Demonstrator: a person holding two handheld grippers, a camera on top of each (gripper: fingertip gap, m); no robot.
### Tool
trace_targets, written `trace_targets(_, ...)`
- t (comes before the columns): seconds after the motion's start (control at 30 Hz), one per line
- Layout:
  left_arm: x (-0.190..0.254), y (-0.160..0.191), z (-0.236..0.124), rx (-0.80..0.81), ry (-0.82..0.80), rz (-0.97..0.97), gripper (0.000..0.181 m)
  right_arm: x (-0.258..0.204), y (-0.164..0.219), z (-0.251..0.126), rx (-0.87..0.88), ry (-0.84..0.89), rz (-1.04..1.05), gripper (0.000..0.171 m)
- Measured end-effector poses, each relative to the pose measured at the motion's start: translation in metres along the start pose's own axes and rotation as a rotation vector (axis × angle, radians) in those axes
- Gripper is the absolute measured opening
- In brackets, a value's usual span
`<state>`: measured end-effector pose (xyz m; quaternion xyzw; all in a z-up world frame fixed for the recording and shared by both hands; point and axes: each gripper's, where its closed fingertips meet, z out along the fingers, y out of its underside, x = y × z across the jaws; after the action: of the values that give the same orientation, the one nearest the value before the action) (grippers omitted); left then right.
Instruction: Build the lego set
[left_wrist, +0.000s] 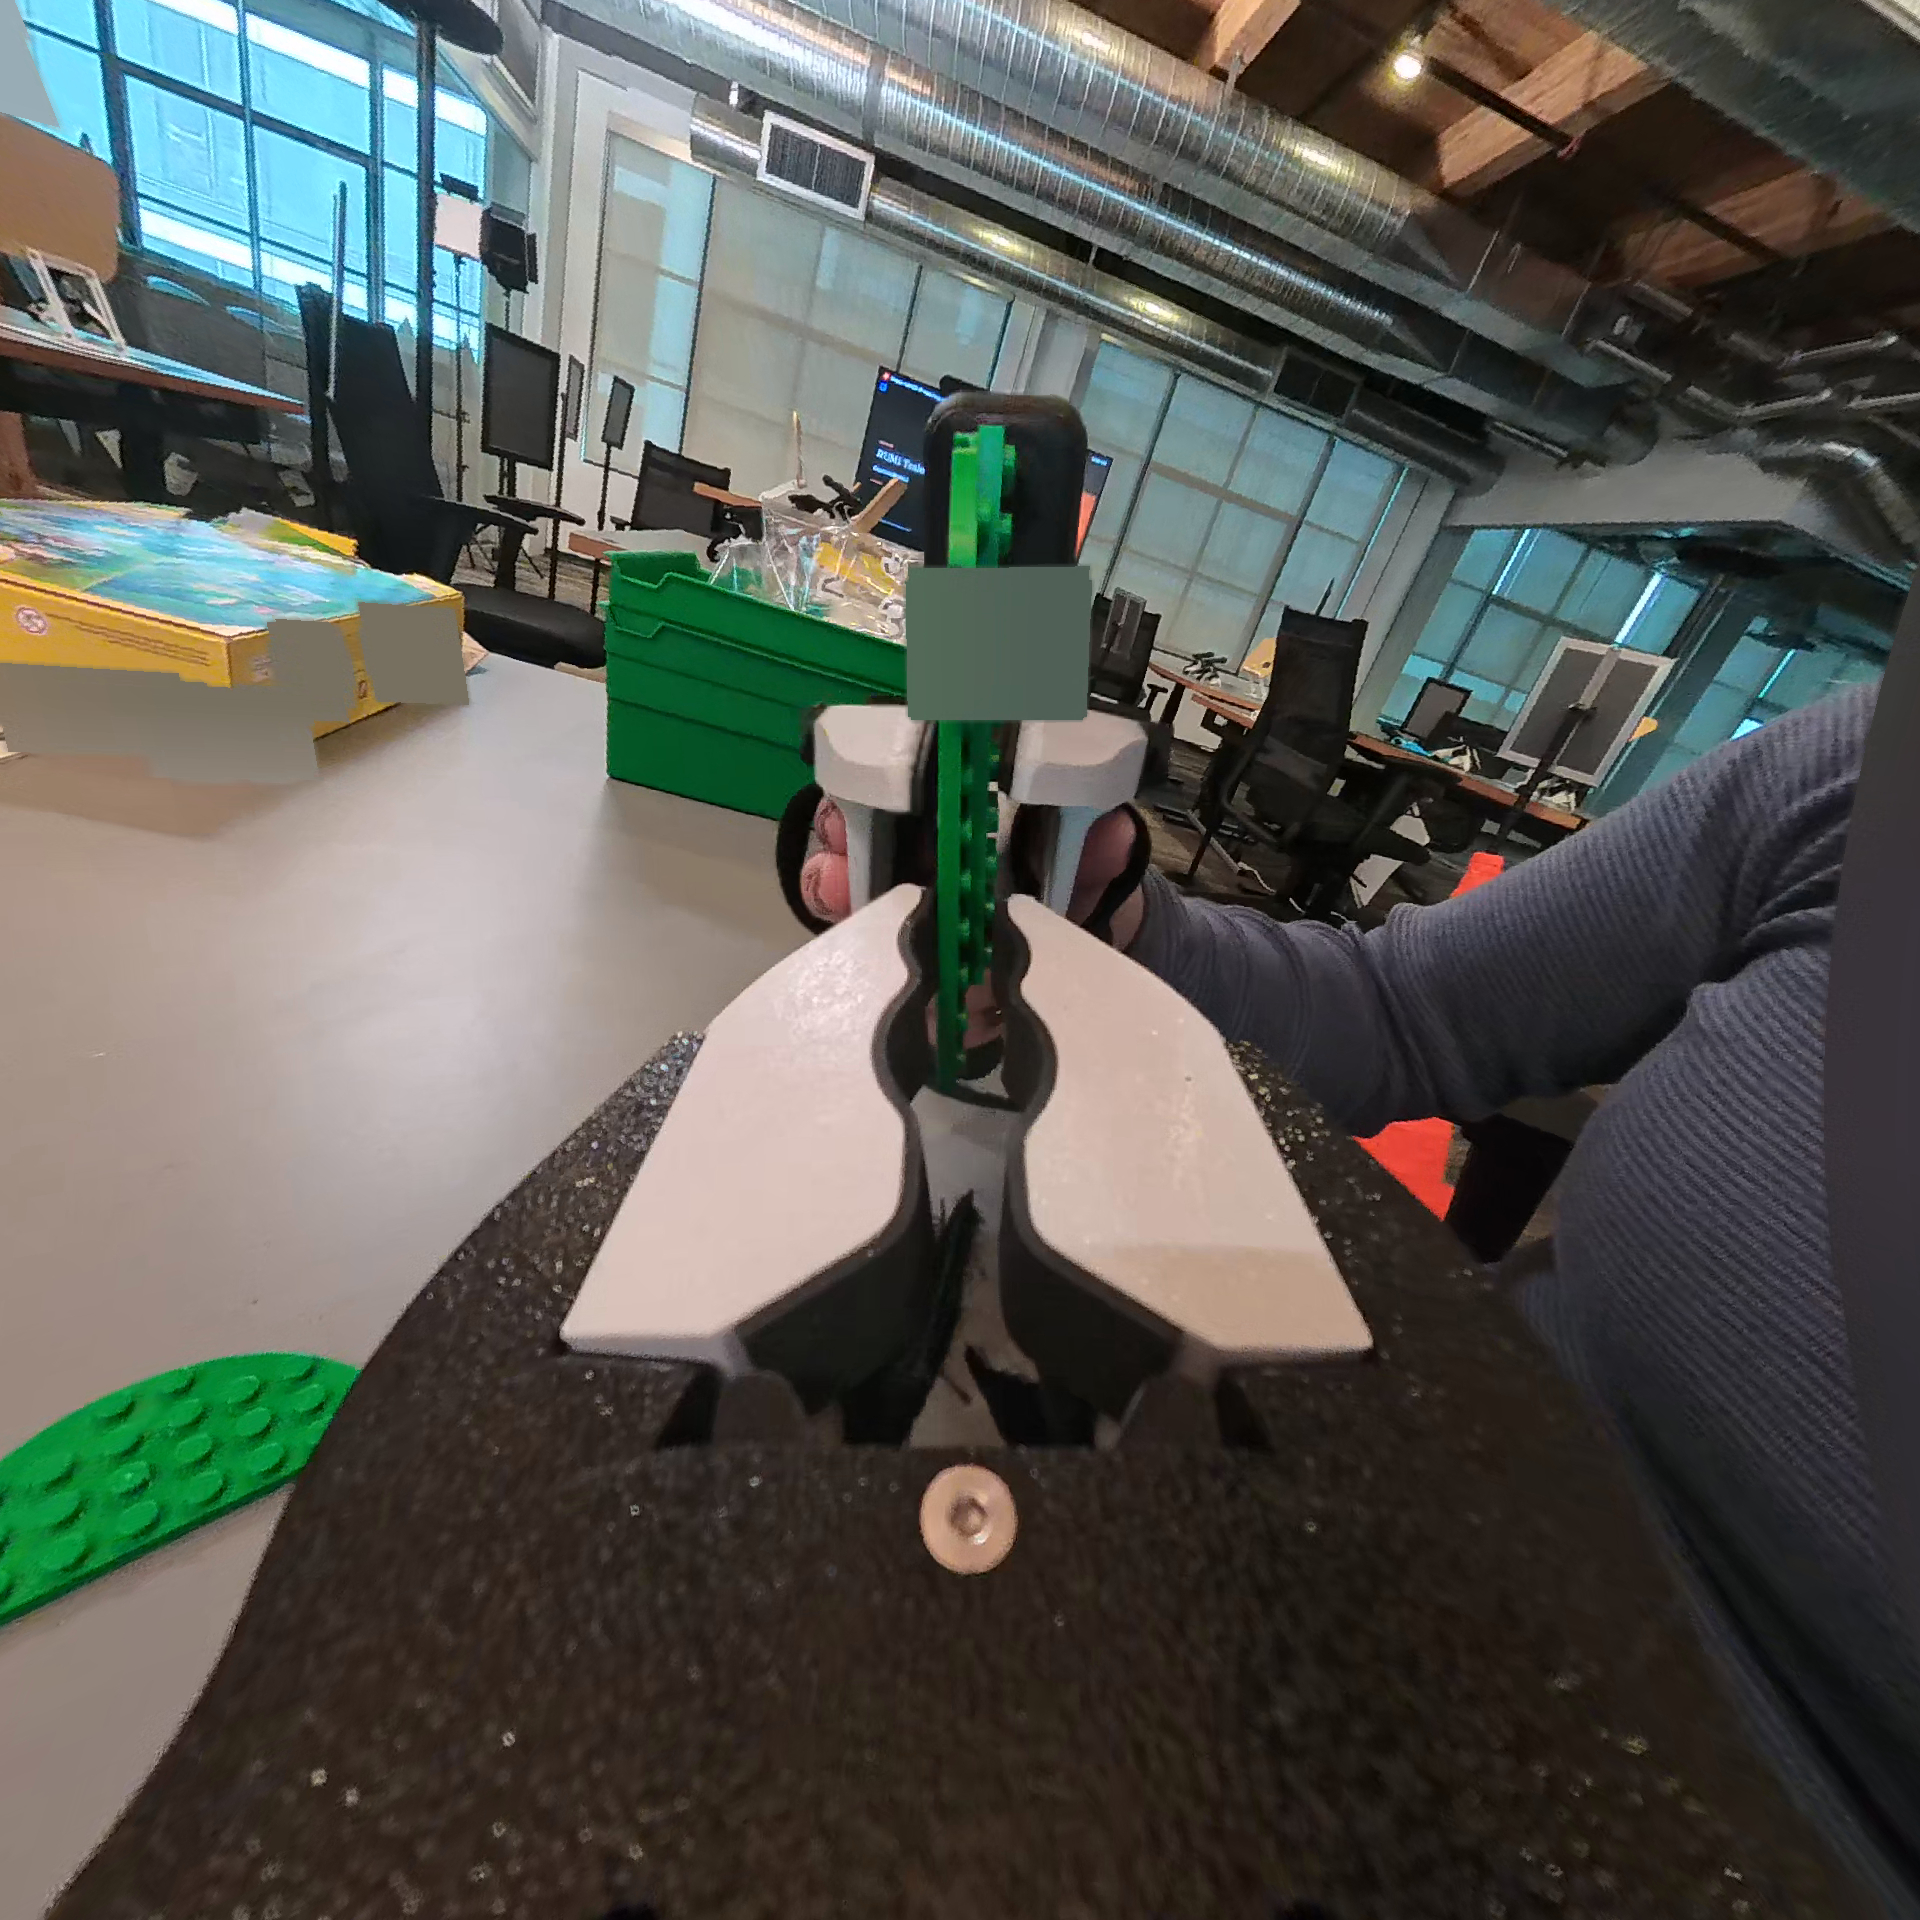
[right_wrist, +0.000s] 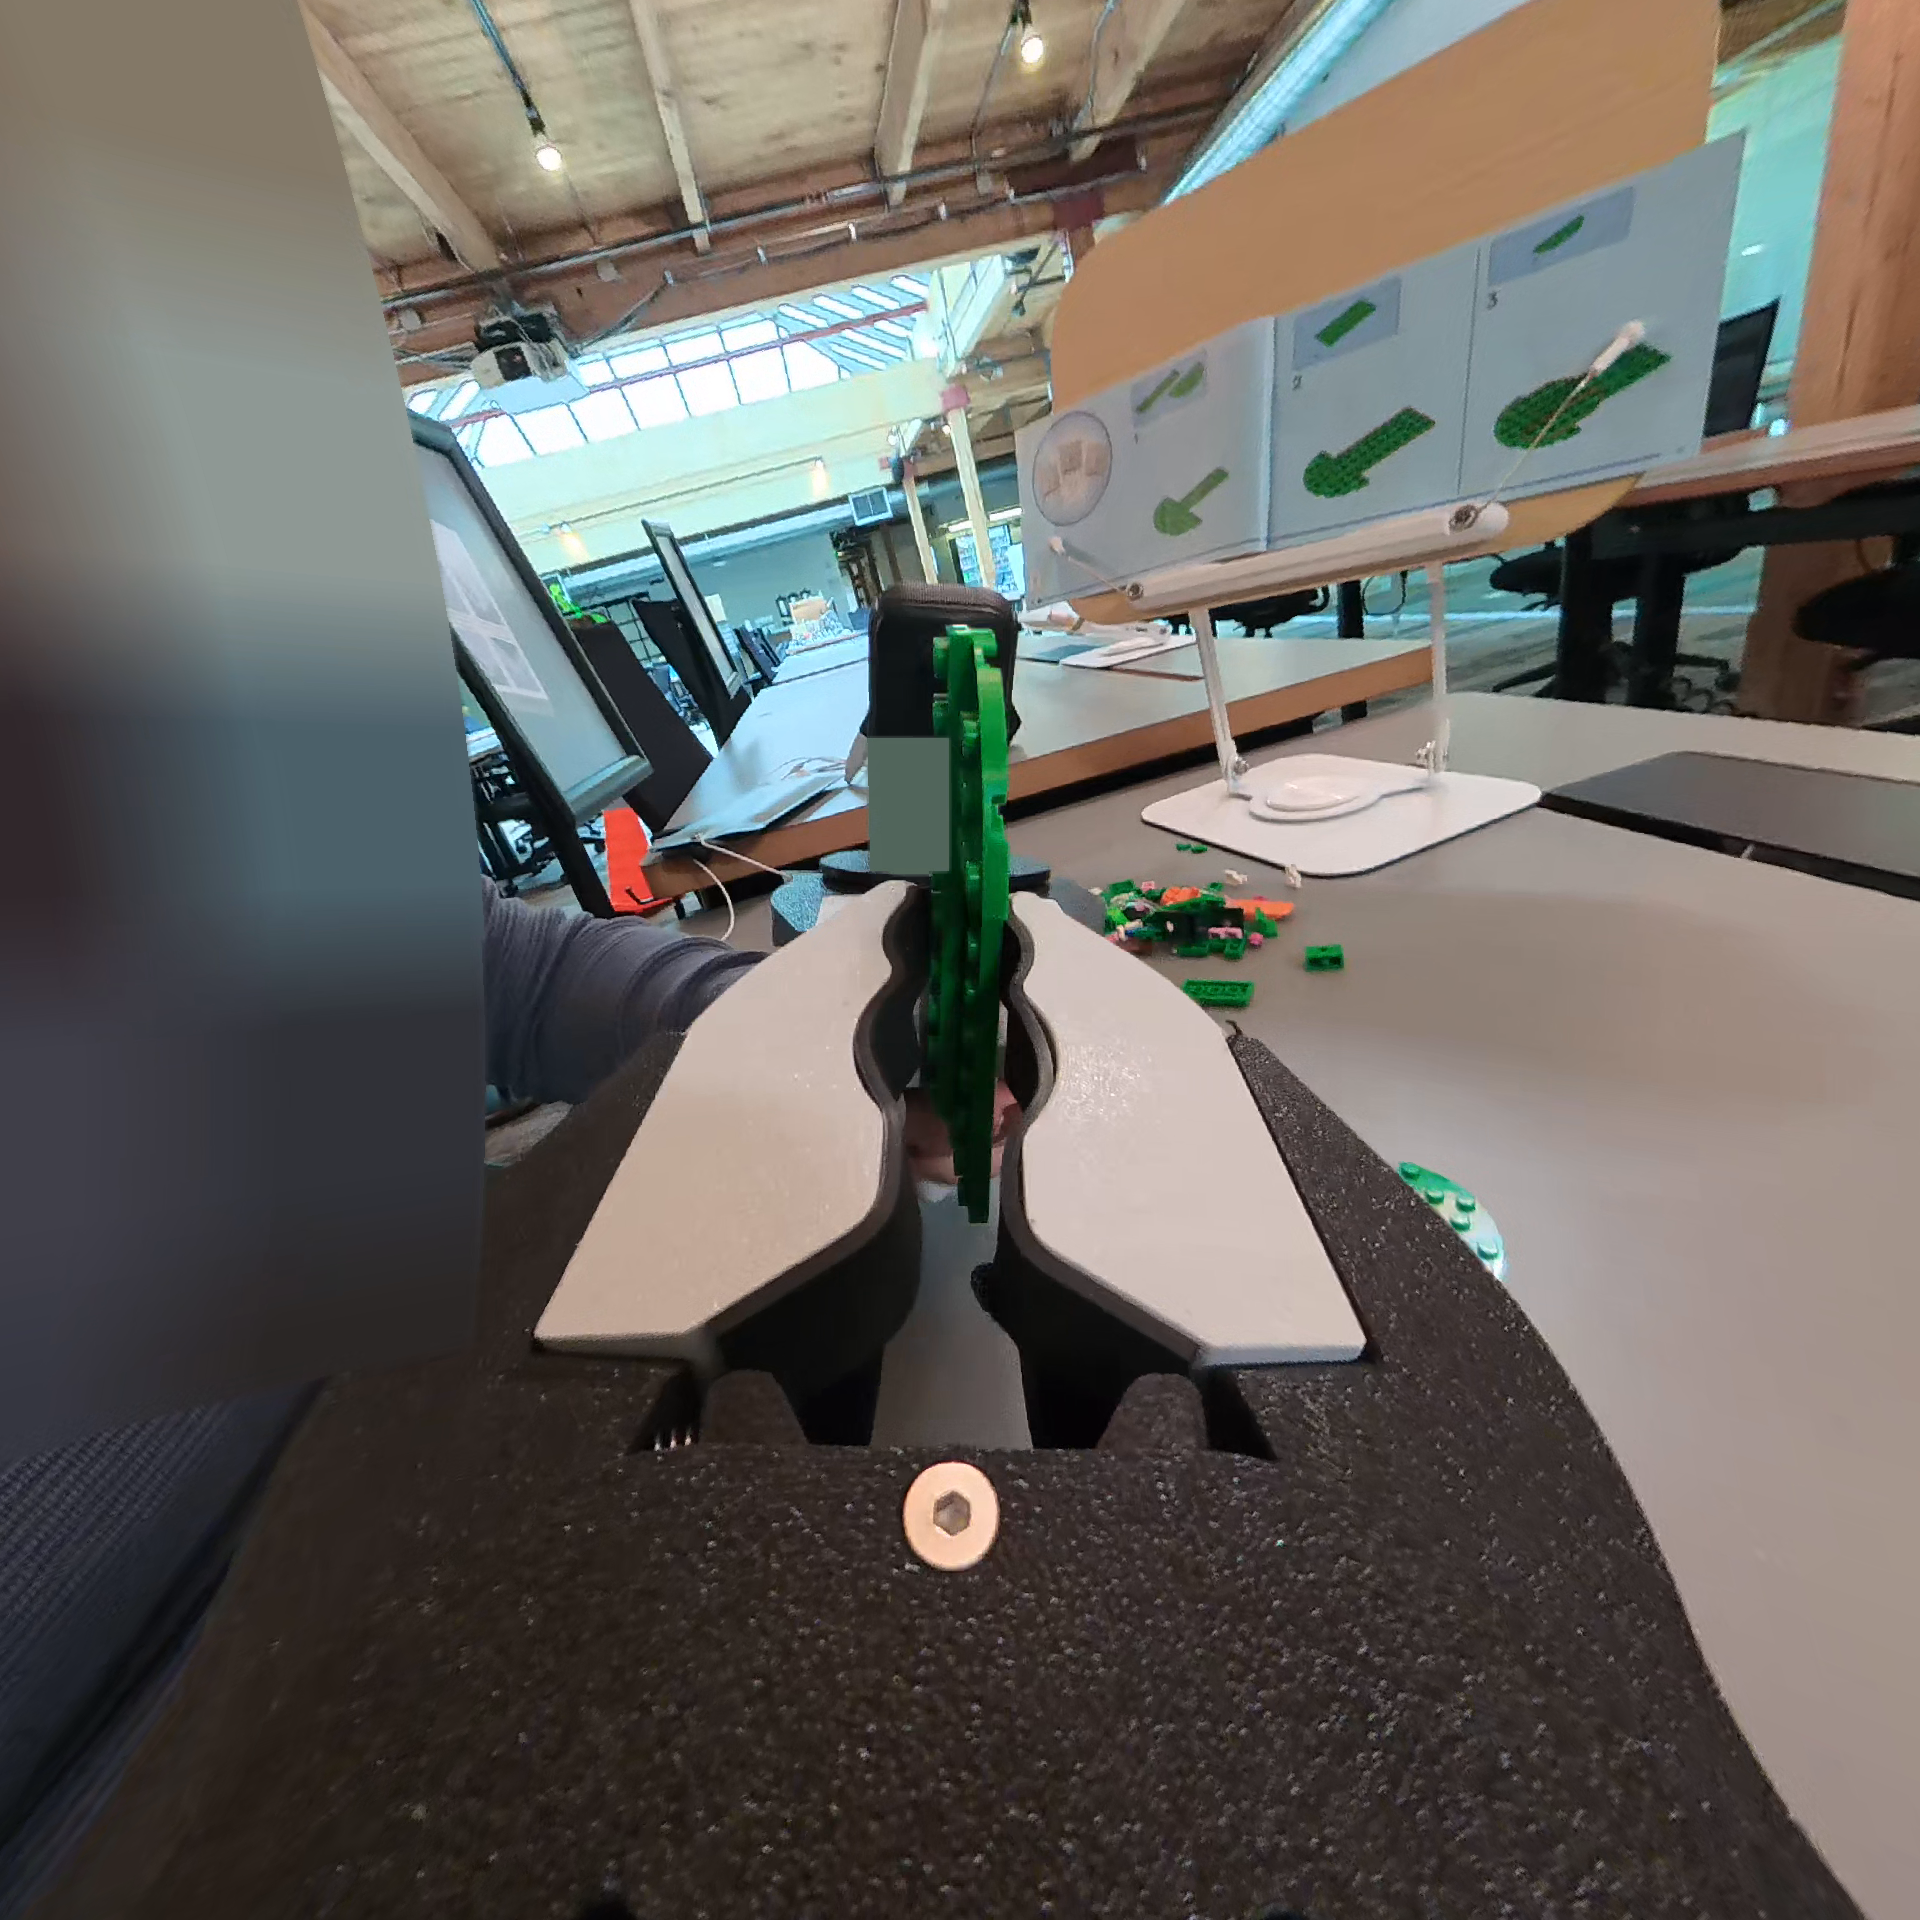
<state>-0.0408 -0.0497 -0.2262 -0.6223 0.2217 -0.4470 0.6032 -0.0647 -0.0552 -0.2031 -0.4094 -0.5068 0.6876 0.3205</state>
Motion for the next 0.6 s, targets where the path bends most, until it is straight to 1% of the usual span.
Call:
trace_targets(0.33,0.0004,0.0046,-0.0004,-0.017,0.028,-0.044,0.009,0.0020,0.0059,-0.0001,-0.030,-0.006,0.076,0.010)
trace_targets(0.4,0.0016,0.0059,0.0004,-0.022,0.029,-0.044,0.009,0.0003,0.0070,-0.0012,-0.043,-0.025,0.067,0.010)
trace_targets(0.5,0.0018,0.0056,0.0005,-0.038,0.025,-0.024,0.009,-0.0013,0.0049,-0.0017,-0.017,-0.034,0.045,0.010)
trace_targets(0.53,0.0032,0.0063,0.0005,-0.044,0.036,-0.019,0.009,-0.0006,0.0046,-0.0018,-0.008,-0.034,0.053,0.020)
trace_targets(0.57,0.0038,0.0072,0.0008,-0.047,0.037,-0.019,0.009,0.0007,0.0041,-0.0021,0.000,-0.032,0.062,0.027)
trace_targets(0.6,0.0046,0.0081,0.0014,-0.052,0.039,-0.018,0.009,0.0015,0.0034,-0.0029,0.005,-0.035,0.071,0.024)
